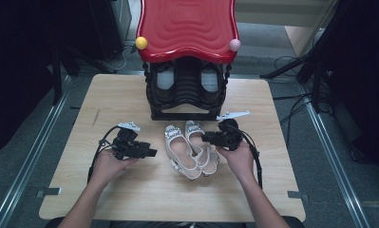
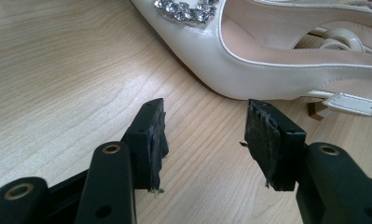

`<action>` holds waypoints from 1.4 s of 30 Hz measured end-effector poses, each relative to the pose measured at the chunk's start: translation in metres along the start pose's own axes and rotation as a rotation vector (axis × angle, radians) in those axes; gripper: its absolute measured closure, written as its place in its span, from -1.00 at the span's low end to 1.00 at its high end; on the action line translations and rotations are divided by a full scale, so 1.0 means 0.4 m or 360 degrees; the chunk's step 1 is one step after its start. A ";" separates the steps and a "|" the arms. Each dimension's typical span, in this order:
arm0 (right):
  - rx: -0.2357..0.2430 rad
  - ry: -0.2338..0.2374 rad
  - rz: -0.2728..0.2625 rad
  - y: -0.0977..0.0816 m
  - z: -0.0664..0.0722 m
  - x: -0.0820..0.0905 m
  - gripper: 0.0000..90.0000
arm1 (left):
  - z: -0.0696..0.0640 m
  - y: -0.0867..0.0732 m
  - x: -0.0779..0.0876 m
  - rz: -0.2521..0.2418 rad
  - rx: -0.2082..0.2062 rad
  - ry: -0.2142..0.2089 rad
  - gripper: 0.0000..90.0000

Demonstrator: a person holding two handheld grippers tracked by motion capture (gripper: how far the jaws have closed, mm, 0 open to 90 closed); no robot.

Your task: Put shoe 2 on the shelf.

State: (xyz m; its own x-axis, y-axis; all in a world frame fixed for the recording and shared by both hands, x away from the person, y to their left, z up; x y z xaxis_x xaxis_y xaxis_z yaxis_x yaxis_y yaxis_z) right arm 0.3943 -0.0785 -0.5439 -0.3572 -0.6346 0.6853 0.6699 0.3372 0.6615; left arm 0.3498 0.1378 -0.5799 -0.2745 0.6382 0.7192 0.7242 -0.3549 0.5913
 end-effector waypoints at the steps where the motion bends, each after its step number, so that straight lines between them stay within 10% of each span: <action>1: 0.0009 -0.0001 0.0006 0.001 0.005 -0.001 0.64 | 0.001 -0.001 0.000 -0.0003 0.0004 0.0001 0.06; 21: 0.0109 0.0028 0.0299 0.006 0.104 -0.078 0.55 | 0.011 -0.014 0.011 -0.0002 -0.0001 0.0030 0.07; 42: 0.0065 -0.0109 0.0614 -0.049 0.088 -0.113 0.50 | 0.017 -0.008 0.017 -0.0025 -0.0001 0.0026 0.09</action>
State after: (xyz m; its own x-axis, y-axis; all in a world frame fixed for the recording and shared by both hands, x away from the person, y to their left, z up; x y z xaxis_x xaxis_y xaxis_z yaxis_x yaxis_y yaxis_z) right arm 0.3744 -0.0321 -0.5770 -0.1279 -0.4087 0.9036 0.7374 0.5701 0.3622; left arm 0.3498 0.1479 -0.5794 -0.2961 0.6327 0.7155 0.7191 -0.3454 0.6030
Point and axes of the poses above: each handheld gripper's, and its own axes: x roughly backward along the jaws, y roughly out of its top, z roughly to its left, the point moved 10 cm from there along -x, roughly forward along the jaws, and after that the axes turned 1 degree about z, right-handed, at the moved point
